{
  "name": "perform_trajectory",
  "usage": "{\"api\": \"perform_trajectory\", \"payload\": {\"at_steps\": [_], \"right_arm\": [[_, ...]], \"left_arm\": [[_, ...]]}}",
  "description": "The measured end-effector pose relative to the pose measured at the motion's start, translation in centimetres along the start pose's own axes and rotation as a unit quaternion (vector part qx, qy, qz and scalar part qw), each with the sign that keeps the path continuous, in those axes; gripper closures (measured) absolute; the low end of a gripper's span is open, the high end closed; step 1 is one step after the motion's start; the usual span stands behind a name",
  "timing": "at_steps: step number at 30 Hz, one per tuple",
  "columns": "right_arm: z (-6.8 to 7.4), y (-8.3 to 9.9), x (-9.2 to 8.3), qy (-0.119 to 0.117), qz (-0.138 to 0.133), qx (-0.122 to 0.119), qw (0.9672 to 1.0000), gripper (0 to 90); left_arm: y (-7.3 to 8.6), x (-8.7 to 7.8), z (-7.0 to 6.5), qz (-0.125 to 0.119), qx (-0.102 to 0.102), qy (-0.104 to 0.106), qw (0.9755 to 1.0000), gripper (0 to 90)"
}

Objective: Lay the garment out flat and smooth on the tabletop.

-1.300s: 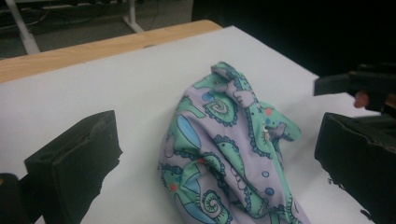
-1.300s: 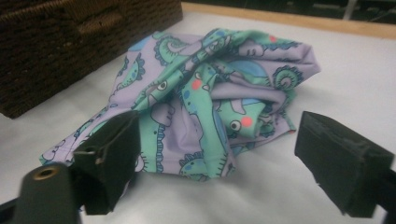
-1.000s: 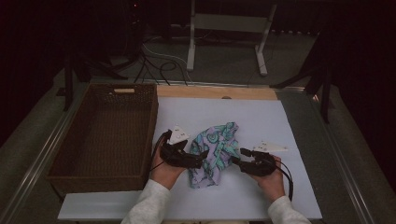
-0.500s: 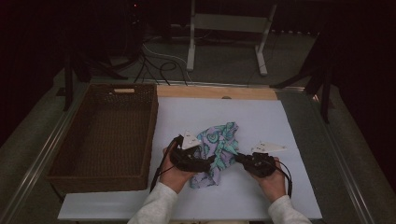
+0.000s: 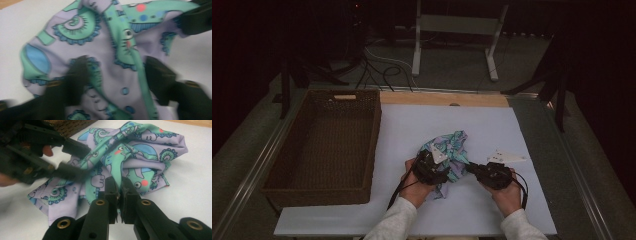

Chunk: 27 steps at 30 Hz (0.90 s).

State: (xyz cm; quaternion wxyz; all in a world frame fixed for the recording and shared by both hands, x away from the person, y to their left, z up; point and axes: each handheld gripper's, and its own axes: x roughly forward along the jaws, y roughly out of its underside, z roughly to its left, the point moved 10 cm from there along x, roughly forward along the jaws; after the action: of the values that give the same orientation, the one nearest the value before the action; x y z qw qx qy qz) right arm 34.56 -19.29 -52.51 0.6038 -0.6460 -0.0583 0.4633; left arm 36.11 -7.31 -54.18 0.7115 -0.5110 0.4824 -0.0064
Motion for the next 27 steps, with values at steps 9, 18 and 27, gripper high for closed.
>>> {"api": "perform_trajectory", "payload": {"at_steps": [9,18,27], "right_arm": [[-0.5,0.3,-1.4,0.004,0.005,0.001,1.0,85.3],[-1.7,0.5,-2.9,0.017,0.001,0.016,0.9997,85.3],[-4.2,0.5,-4.6,0.05,-0.013,0.039,0.9979,85.3]], "left_arm": [[-1.3,-2.5,2.7,-0.033,-0.041,0.0,0.9986,87.7],[-2.6,-5.4,6.0,-0.064,-0.071,-0.02,0.9952,88.1],[-3.4,-6.9,7.8,-0.083,-0.092,-0.031,0.9918,88.3]]}}
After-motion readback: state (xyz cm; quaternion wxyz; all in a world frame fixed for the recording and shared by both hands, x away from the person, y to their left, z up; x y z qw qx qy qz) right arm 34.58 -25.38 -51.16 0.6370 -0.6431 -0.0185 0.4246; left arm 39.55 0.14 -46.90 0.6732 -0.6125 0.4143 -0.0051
